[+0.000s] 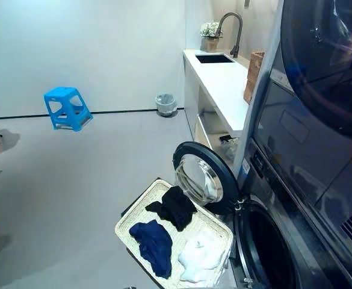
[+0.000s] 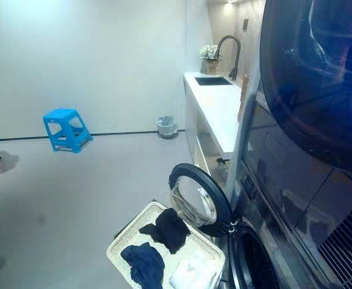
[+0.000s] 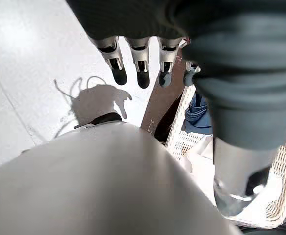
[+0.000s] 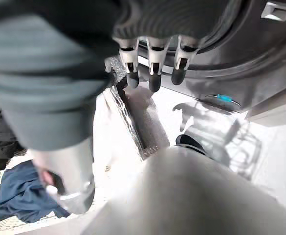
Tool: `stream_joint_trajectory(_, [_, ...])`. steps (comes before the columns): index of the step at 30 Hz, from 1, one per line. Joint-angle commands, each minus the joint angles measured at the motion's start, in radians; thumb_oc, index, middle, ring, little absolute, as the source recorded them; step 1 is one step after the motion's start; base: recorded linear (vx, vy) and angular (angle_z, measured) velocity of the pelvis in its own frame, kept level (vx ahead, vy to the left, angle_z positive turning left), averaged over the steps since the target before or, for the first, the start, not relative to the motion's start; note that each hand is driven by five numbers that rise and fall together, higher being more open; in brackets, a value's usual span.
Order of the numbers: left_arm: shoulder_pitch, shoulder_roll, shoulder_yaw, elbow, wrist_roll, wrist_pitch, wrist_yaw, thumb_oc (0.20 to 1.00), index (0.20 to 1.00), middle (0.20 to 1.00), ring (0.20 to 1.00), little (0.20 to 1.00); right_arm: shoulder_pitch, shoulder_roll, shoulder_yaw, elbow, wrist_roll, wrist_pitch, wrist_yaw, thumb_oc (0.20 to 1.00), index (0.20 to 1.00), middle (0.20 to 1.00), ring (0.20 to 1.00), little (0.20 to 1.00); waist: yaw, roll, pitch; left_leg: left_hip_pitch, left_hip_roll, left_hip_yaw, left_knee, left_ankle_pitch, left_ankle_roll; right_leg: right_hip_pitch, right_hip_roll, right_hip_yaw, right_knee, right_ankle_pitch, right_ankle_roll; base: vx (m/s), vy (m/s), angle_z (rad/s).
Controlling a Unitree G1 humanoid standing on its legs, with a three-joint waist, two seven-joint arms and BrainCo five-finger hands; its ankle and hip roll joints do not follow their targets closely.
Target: Put the clothes into the washing machine.
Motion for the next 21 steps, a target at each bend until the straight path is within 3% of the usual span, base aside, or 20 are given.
stream_joint_trajectory(1, [-0.095, -0.051, 0.004, 0.037, -0.023, -0.015, 0.004, 1.0, 1.0, 1.0, 1.0, 1.0, -0.086, 0.027, 0.023, 0.048, -0.001, -0.005, -0.008, 1.0, 1.0, 1.0, 1.0, 1.0, 0.004, -0.013, 0.039, 0.014, -0.063, 0.002, 0.008, -0.063, 0.028, 0.019, -0.009, 0.03, 0.029, -0.042, 0.082, 0.23, 0.119, -0.2])
stream_joint_trajectory(10, [-0.099, -0.05, 0.004, 0.036, -0.016, -0.022, 0.055, 1.0, 1.0, 1.0, 1.0, 1.0, -0.088, 0.026, 0.026, 0.045, 0.008, -0.004, -0.007, 1.0, 1.0, 1.0, 1.0, 1.0, 0.004, -0.014, 0.046, 0.011, -0.062, 0.003, 0.008, -0.06, 0.028, 0.014, -0.008, 0.031, 0.032, -0.041, 0.082, 0.0, 0.0, 0.0])
stream_joint_trajectory(14, [-0.103, -0.045, 0.012, 0.035, 0.024, -0.077, 0.239, 1.0, 1.0, 1.0, 1.0, 1.0, -0.088, 0.025, 0.03, 0.047, 0.013, -0.001, -0.007, 1.0, 1.0, 1.0, 1.0, 1.0, 0.004, -0.014, 0.053, 0.008, -0.061, 0.004, 0.008, -0.058, 0.027, 0.011, -0.008, 0.032, 0.033, -0.04, 0.082, 0.03, 0.004, 0.0])
stream_joint_trajectory(17, [-0.108, -0.031, 0.018, 0.026, 0.125, -0.106, 0.43, 1.0, 1.0, 1.0, 1.0, 1.0, -0.084, 0.024, 0.038, 0.053, 0.02, -0.002, -0.011, 1.0, 1.0, 1.0, 1.0, 1.0, 0.008, -0.014, 0.063, 0.004, -0.06, 0.002, 0.008, -0.053, 0.025, 0.007, -0.009, 0.029, 0.033, -0.037, 0.081, 0.06, 0.011, 0.0])
stream_joint_trajectory(21, [-0.121, -0.009, -0.004, 0.016, 0.217, -0.094, 0.559, 1.0, 1.0, 1.0, 1.0, 1.0, -0.089, 0.007, 0.051, 0.049, 0.044, -0.008, -0.007, 1.0, 1.0, 1.0, 1.0, 1.0, 0.007, -0.013, 0.085, -0.014, -0.054, 0.012, 0.009, -0.042, 0.02, -0.016, -0.013, 0.025, 0.039, -0.032, 0.081, 0.04, 0.015, 0.0])
